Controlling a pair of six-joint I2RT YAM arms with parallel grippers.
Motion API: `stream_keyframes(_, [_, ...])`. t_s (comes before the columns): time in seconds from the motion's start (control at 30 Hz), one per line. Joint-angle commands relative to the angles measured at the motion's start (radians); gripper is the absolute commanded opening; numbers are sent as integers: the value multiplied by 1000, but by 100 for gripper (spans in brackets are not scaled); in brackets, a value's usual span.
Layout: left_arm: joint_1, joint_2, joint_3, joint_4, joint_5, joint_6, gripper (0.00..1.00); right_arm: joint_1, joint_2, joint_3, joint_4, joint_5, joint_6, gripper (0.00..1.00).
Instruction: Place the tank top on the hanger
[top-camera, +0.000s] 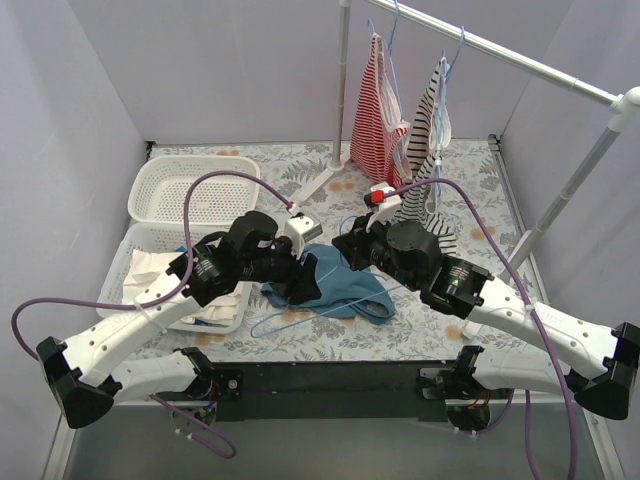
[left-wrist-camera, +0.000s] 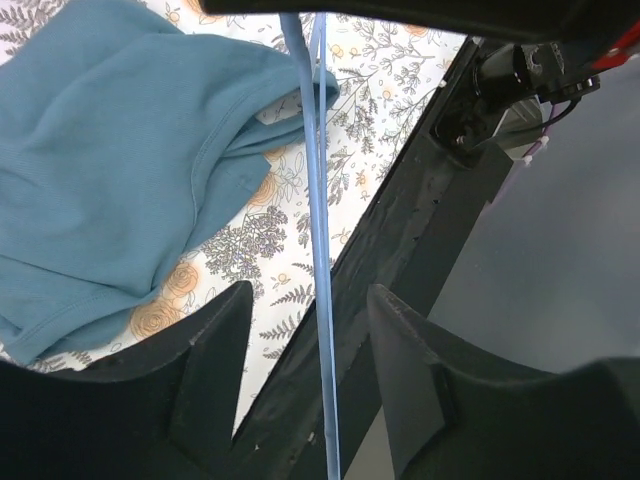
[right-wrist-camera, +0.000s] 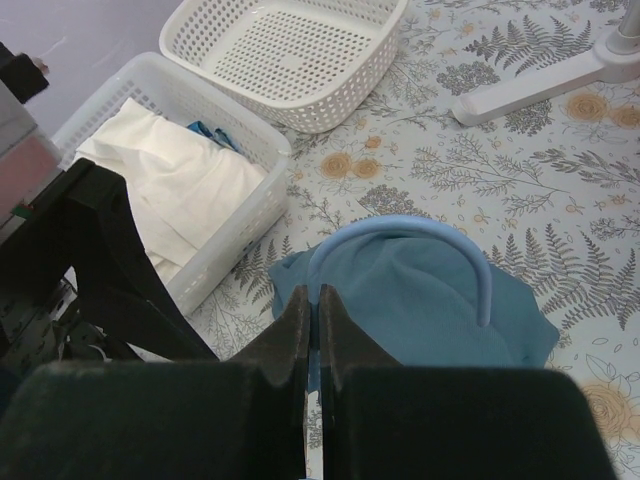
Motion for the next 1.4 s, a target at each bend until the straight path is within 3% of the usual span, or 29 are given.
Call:
stream_keyframes(0.0, [9,0,-15,36,24,-23,45,5,10,7,21,-2,-15,1])
stream_keyframes(0.1, [7,6,-33,48,14,-23,24,5,14,6,21,-4,-11,1])
stream_keyframes(0.13, [7,6,-38,53,8,-21,8,5,16,6,22,-4,-11,1])
stream_keyframes(0.17, [7,8,-43,56,1,-18,0,5,18,4,21,-4,-11,1])
stream_keyframes(0.3, [7,-4,-52,59,-74,-15,0,5,13,1,15,4,-13,1])
stream_keyframes(0.33, [7,-11,-53,59,-104,-15,0,5,10,1,9,4,-11,6])
stream_keyframes(0.4, [9,-40,-52,51,-177,-13,0,5,2,3,-14,-5,-10,25])
stream_keyframes(0.43, [7,-50,-53,51,-202,-15,0,5,-1,1,-25,-8,-8,41])
stream_keyframes(0.53, [7,-87,-50,36,-226,-4,0,7,-31,-17,-71,-8,5,57])
stream_keyframes(0.6, [7,-103,-49,13,-243,0,0,5,-70,-40,-96,-1,16,61])
stream_keyframes(0.8, [7,-144,-21,-76,-276,28,0,7,-214,-184,-230,65,133,62])
stream_keyframes(1.0, [7,-173,-3,-157,-225,65,0,5,-308,-402,-316,87,270,54])
stream_keyframes(1.2, [7,-179,11,-190,-179,86,0,4,-271,-516,-323,97,344,48])
stream_keyframes(1.37, [7,-169,29,-210,-132,106,0,-2,-191,-510,-303,140,337,48])
